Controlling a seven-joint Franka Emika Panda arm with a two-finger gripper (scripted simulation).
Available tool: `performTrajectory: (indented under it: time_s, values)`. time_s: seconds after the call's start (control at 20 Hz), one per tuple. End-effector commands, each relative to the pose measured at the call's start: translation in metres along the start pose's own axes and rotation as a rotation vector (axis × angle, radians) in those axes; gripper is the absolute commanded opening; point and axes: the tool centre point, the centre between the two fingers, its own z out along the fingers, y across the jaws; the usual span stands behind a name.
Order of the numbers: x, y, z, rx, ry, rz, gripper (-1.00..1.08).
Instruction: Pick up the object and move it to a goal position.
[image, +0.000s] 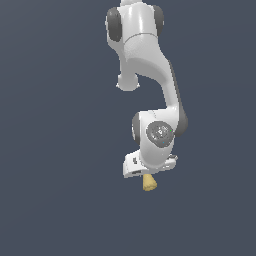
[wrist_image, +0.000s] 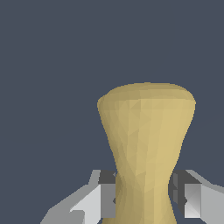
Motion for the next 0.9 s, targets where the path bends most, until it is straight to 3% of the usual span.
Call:
performTrajectory:
  time_s: [0.0, 0.4, 0.85]
  values:
    - [-0.002, 0.004, -0.003, 0.0, 0.001, 0.001, -1.0]
    - [-0.019, 0.041, -0.029, 0.0, 0.001, 0.001, -1.0]
    - [-0.056, 0.12, -0.087, 0.0, 0.001, 0.001, -1.0]
